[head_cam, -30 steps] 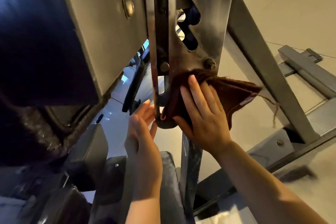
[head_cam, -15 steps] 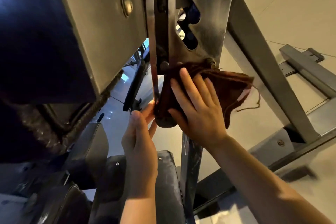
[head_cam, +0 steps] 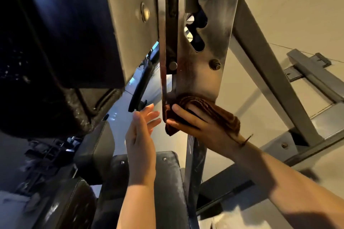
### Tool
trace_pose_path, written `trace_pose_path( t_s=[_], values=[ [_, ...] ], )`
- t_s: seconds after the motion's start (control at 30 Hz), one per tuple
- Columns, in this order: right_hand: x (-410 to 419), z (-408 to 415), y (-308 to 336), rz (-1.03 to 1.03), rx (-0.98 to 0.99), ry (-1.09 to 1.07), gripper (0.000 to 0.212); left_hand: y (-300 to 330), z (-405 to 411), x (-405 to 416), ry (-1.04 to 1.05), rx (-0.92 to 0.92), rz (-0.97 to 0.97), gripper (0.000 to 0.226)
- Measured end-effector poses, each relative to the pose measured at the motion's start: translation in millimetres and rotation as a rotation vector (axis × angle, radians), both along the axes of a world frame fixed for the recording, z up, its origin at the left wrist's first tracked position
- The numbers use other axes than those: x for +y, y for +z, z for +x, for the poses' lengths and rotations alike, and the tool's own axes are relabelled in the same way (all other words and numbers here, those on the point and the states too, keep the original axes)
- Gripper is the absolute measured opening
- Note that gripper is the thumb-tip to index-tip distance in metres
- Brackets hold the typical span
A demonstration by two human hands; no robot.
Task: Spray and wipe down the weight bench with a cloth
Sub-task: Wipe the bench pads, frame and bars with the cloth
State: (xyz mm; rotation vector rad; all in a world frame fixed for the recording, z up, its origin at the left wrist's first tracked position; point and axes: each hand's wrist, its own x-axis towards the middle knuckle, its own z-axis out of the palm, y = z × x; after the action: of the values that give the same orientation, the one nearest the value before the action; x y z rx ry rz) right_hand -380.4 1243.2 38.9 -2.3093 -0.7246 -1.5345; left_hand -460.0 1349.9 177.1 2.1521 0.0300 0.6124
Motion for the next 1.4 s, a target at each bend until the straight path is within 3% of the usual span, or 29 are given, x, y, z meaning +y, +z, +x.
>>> trace_pose_path(
  t_s=[0.1,0.2,0.37,0.47,0.6,0.73,0.87,1.03,1.17,1.23,1.33,1.4],
  values=[
    [-18,-1,-4,-0.023,-0.024,-0.003,0.075,-1,-1,-1,0.005,0.050,-0.001,0.056],
    [-24,-8,-2,0.237,0.098,0.068,0.091,0,-4,0,-0.007,0.047,0.029,0.051],
    [-11,0,40,0.463,0.012,0.100,0.061,3,-5,4,-0.071,0.051,0.054,0.058],
    [11,3,57,0.404,-0.041,0.160,0.054,3,-6,6,-0.082,0.038,0.038,0.052],
    [34,3,27,0.222,-0.126,0.152,0.057,0,-2,7,-0.061,0.056,0.031,0.045],
    [50,-3,-3,0.173,-0.051,0.259,0.075,-3,2,11,-0.009,0.116,0.035,0.053],
    [22,-2,0,0.116,-0.014,0.201,0.070,-3,-3,9,-0.036,0.108,0.080,0.051],
    [-23,9,16,0.448,0.027,0.060,0.052,-6,-5,9,-0.073,0.095,0.099,0.051],
    [-1,6,12,0.583,0.064,0.050,0.040,-8,-5,2,-0.073,0.051,0.078,0.041],
    [19,-1,-10,0.531,0.087,0.071,0.045,-10,-3,0,-0.083,0.031,0.079,0.048],
    [33,-12,-54,0.329,0.188,0.098,0.072,-13,-2,-1,-0.081,0.016,0.069,0.055],
    [36,-16,-66,0.287,0.229,0.104,0.073,-15,-3,0,-0.059,0.001,0.055,0.060]
  ],
)
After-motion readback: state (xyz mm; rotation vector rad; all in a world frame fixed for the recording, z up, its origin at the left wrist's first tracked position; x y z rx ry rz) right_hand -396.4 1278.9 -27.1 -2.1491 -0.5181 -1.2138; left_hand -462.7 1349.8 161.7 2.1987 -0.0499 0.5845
